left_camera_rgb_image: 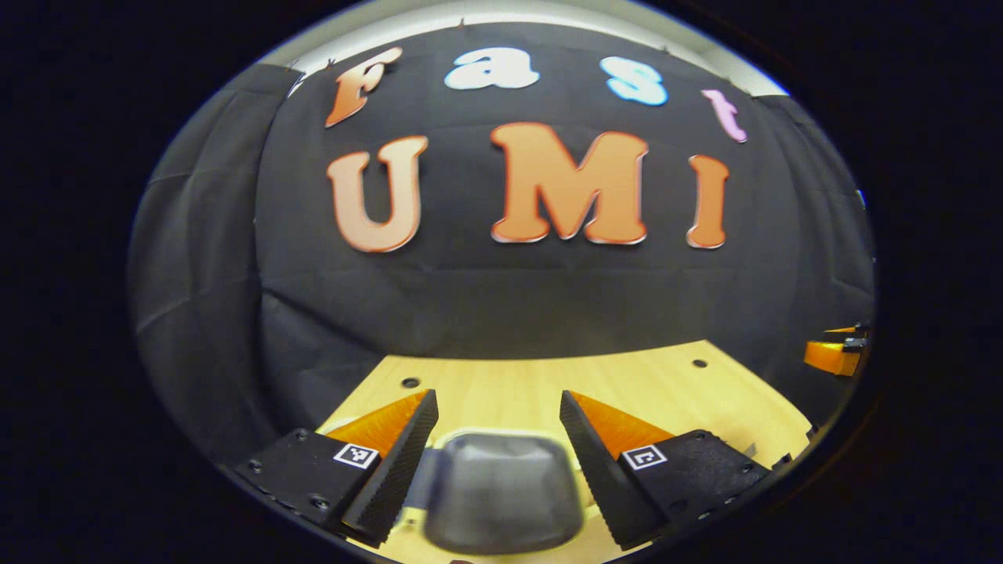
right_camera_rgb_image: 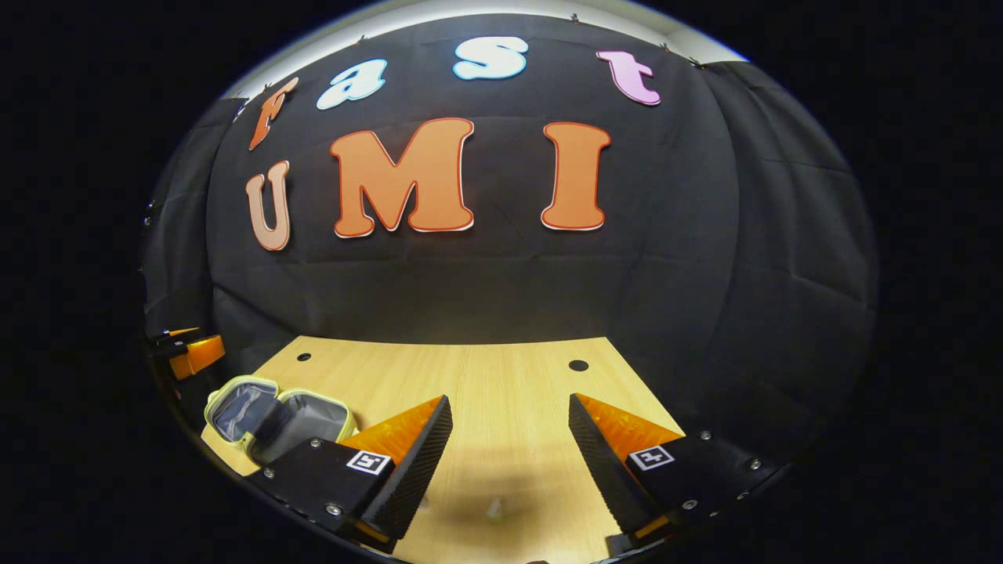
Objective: First open the suitcase, pack the skin care products into it, and then close the suitcase.
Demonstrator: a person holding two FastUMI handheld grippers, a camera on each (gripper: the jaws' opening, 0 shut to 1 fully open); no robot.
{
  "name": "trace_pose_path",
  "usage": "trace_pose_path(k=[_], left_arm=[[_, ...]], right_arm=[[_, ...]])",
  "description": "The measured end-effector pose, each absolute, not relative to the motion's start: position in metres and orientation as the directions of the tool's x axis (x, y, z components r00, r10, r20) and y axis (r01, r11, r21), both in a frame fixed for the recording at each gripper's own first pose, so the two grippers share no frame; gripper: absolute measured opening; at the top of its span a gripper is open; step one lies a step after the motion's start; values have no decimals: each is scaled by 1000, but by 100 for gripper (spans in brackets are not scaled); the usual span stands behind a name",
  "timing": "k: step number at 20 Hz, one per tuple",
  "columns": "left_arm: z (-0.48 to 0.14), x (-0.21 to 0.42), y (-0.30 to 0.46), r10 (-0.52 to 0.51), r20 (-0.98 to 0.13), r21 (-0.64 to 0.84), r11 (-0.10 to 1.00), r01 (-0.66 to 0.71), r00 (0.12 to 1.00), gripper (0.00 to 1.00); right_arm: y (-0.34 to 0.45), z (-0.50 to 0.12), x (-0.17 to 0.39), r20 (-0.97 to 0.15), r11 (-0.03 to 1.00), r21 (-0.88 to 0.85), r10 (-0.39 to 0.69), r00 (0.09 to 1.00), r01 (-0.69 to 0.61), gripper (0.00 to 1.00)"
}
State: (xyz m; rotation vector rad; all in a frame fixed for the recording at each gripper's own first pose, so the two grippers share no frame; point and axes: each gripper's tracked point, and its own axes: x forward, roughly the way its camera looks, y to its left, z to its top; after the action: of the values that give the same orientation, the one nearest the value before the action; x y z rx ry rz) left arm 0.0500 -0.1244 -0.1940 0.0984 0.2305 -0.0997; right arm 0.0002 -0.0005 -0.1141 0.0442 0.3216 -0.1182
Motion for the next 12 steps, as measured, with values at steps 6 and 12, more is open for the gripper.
trace_pose_path(k=[6, 12], left_arm=[[-273, 33, -247, -194, -297, 87, 970, 229, 935, 98], [-359, 24, -297, -218, -409, 95, 956, 279, 886, 98]], right_arm=[[-34, -140, 2, -359, 997, -14, -73, 931, 73, 95], [-58, -163, 1, -397, 998, -45, -57, 916, 43, 95]])
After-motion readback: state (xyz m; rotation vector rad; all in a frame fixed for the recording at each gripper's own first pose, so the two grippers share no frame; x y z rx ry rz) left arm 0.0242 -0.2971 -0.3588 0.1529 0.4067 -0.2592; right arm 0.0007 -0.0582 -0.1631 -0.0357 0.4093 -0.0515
